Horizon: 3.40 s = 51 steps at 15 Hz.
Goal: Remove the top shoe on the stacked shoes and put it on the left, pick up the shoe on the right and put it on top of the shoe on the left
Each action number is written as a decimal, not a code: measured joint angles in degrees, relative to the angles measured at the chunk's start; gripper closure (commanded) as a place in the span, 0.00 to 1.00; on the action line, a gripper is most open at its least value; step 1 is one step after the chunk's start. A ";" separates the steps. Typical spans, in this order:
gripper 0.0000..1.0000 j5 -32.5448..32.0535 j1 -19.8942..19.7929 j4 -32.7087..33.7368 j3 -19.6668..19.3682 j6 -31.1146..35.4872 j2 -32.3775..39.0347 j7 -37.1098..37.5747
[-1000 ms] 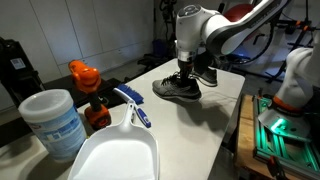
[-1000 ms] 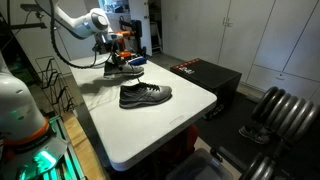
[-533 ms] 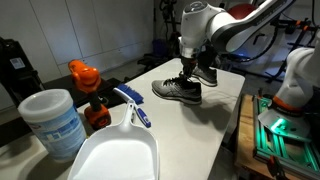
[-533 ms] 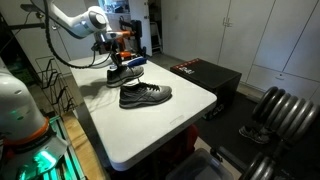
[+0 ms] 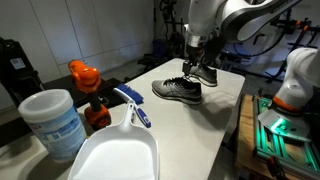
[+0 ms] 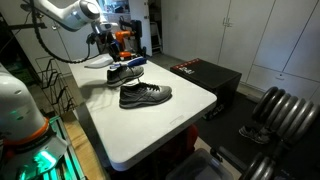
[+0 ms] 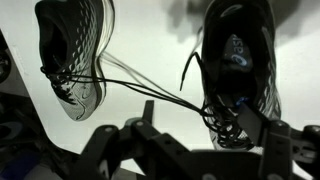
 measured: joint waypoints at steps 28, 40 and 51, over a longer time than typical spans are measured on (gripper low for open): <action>0.00 15.37 -22.49 -23.18 -10.83 9.09 -17.98 -17.89; 0.01 16.79 -27.49 -24.62 -15.48 20.31 -14.18 -22.71; 0.93 21.74 -24.13 -21.82 -15.54 20.64 -7.09 -30.15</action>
